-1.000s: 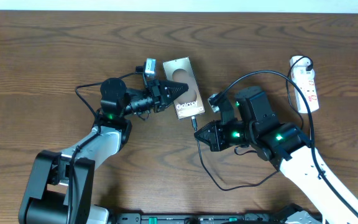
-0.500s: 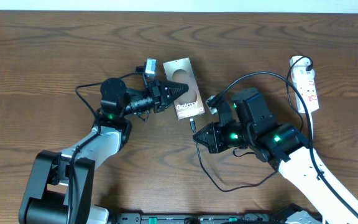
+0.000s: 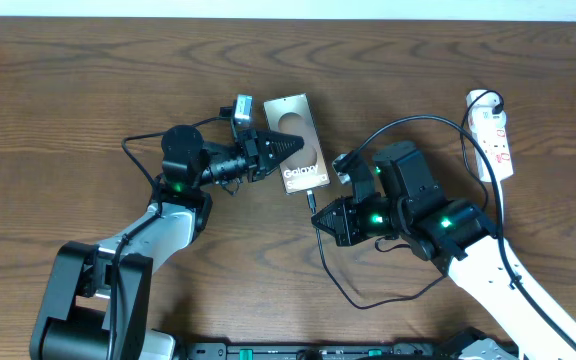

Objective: Plug charger to phone and switch on socket
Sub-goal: 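Push the plug up into the phone port with the right gripper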

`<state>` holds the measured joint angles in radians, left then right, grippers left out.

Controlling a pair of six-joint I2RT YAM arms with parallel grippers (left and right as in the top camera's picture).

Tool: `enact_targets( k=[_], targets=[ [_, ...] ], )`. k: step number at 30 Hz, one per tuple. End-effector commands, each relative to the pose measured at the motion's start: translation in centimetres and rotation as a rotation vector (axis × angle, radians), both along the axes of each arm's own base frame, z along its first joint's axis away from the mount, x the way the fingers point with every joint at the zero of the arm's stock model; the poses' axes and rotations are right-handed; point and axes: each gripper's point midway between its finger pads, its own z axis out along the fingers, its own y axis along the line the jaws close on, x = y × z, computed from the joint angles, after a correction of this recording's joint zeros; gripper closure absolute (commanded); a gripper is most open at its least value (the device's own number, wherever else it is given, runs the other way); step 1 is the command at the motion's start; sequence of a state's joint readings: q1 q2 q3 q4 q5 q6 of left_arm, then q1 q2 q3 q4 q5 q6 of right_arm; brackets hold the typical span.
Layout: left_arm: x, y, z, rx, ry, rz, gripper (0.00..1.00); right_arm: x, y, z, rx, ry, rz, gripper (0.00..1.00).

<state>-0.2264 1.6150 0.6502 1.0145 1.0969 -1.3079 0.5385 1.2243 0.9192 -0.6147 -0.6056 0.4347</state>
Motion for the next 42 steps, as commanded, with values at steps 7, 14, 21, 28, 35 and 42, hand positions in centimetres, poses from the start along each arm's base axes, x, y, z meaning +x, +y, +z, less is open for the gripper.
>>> enact_targets(
  k=[7,14,21,28,35,42],
  targets=[
    [-0.1,-0.2,1.6,-0.007,-0.069,-0.023,0.93,0.3,0.3,0.2,0.007,-0.013,-0.002,0.99],
    [-0.1,-0.2,1.6,-0.007,-0.069,-0.023,0.93,0.5,0.2,0.1,0.001,-0.019,-0.009,0.99],
    [-0.5,-0.3,1.6,-0.003,-0.083,-0.048,0.93,2.8,0.9,1.7,0.042,-0.142,-0.036,0.99],
    [-0.7,-0.4,1.6,-0.001,-0.092,-0.059,0.93,2.8,0.4,1.1,0.004,-0.133,-0.056,0.85],
    [-0.4,-0.3,1.6,0.004,-0.108,-0.036,0.93,0.8,0.7,0.0,-0.027,-0.067,-0.012,0.60],
    [0.0,-0.2,1.6,0.005,-0.108,-0.016,0.93,0.3,1.3,-0.4,-0.070,-0.099,-0.007,0.70]
  ],
)
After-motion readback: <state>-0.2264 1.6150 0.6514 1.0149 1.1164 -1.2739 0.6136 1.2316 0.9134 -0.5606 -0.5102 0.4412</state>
